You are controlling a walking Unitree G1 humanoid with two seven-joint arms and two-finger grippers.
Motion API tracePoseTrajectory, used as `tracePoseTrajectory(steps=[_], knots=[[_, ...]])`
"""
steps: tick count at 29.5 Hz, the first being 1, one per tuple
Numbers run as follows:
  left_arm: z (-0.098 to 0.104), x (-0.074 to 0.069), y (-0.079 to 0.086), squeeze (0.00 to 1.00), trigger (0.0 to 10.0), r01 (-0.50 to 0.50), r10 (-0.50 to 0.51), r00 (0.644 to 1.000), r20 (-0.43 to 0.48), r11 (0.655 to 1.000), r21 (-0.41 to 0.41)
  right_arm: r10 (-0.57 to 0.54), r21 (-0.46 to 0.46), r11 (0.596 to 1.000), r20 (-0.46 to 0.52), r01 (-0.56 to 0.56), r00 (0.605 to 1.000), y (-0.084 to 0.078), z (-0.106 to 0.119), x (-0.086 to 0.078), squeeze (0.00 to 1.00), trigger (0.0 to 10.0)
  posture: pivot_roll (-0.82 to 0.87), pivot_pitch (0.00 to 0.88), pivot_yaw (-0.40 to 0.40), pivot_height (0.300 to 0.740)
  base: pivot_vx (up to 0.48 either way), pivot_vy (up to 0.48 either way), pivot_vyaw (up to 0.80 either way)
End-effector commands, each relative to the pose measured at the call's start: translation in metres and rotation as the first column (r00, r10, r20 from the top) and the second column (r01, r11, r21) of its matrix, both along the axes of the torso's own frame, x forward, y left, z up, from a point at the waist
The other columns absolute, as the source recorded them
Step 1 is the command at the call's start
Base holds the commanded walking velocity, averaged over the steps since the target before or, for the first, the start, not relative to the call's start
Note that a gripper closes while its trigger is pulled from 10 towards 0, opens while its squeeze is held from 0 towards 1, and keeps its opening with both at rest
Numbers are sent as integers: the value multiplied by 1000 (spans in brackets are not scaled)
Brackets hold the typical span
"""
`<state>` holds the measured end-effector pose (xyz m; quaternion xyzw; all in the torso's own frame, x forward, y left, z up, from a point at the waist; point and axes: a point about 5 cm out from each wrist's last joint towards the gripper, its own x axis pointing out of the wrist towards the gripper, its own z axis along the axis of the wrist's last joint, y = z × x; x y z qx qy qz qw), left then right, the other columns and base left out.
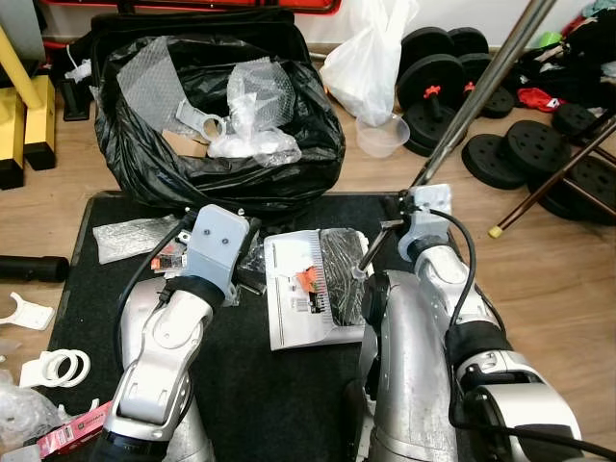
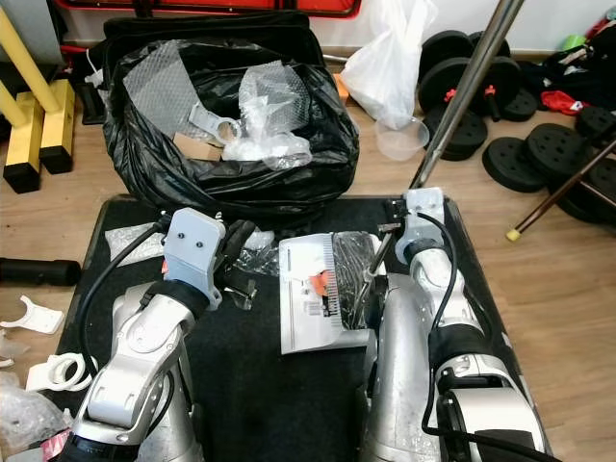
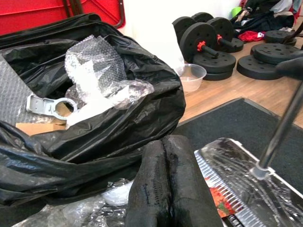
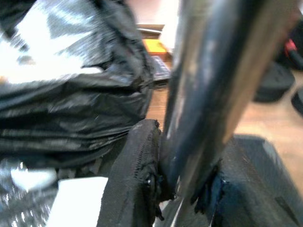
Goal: Sweep floor
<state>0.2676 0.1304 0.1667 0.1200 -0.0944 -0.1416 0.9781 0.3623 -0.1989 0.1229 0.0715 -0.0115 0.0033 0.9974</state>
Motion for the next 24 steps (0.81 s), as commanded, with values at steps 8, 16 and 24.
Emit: tracePoseTrajectory(steps=[8,16,24], knots=[[-6,5,-2,0,10000,33,-33,999,-26,999,6,-82,417,909,135,18,988,-33,35,5,0,10000,-102,214,-153,302,0,0,0],[-7,12,-1,0,10000,27,-27,999,-24,1000,7,-47,461,886,197,-50,979,-42,47,0,0,10000,-116,187,-143,302,0,0,0],[-8,19,-2,0,10000,26,-26,999,-22,1000,12,-41,579,800,316,-158,948,-47,82,1,0,10000,-121,162,-140,312,0,0,0]])
